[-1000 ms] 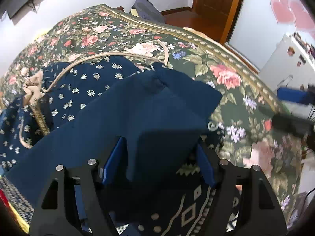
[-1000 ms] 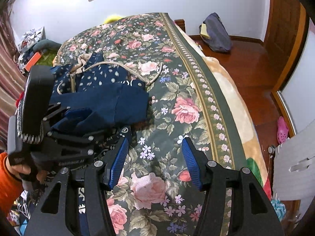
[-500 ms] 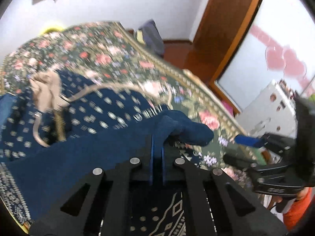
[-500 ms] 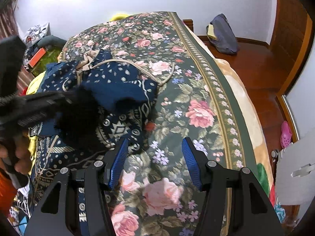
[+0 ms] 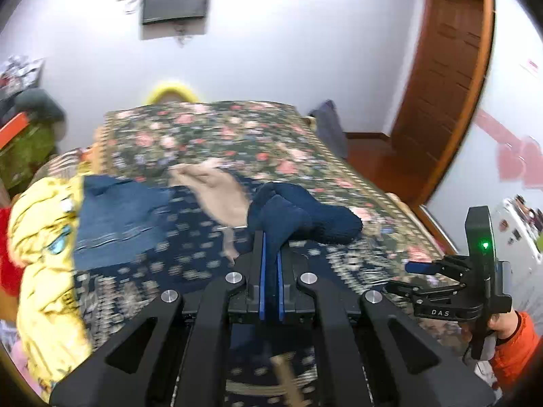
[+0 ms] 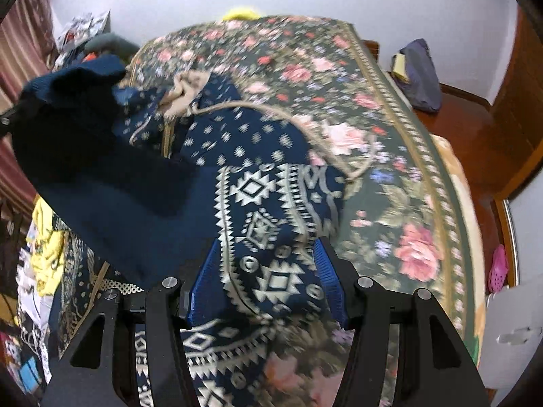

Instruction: Fold large clothes

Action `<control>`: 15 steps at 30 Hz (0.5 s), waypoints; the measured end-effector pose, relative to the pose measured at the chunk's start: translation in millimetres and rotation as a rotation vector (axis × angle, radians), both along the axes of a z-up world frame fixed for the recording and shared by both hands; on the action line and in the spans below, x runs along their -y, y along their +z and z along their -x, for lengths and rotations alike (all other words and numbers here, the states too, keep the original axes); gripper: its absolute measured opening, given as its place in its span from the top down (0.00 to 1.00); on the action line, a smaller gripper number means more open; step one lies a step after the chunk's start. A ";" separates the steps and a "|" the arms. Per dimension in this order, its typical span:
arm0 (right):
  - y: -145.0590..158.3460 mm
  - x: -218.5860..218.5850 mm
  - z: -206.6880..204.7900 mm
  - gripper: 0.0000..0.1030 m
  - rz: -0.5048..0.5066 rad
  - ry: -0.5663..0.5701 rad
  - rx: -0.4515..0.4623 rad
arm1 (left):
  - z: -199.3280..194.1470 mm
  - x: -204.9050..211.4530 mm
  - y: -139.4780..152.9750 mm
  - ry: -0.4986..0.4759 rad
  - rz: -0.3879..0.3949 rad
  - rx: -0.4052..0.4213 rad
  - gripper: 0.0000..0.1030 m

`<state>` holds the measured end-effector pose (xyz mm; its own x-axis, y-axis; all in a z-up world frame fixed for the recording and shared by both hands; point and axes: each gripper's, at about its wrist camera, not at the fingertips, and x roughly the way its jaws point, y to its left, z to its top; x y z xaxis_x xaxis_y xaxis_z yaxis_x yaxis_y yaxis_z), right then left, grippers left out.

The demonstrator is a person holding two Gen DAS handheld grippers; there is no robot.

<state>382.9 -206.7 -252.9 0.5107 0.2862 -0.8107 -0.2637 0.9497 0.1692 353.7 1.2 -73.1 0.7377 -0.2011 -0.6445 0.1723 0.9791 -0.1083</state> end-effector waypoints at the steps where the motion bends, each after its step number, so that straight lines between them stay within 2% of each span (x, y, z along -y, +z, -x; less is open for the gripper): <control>1: -5.5 -6.4 -2.6 0.49 0.020 0.013 -0.013 | 1.8 -11.0 -2.9 0.022 0.001 -0.003 0.96; 5: -29.2 -26.0 -9.0 0.49 0.091 0.058 -0.066 | 9.8 -50.9 -23.8 0.108 0.021 -0.048 0.96; 7: -37.5 -32.2 -8.0 0.48 0.118 0.070 -0.064 | 14.1 -68.8 -39.0 0.143 0.035 -0.083 0.96; 11: -37.2 -31.7 -6.6 0.45 0.117 0.072 -0.051 | 27.1 -97.3 -70.9 0.225 0.055 -0.150 0.96; 15: -38.1 -29.3 -5.8 0.45 0.113 0.079 -0.058 | 43.2 -126.6 -105.8 0.304 0.126 -0.216 0.96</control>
<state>388.7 -177.4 -291.0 0.4420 0.2289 -0.8673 -0.3313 0.9402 0.0792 310.5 127.9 -178.9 0.6260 -0.0819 -0.7755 -0.1633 0.9587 -0.2331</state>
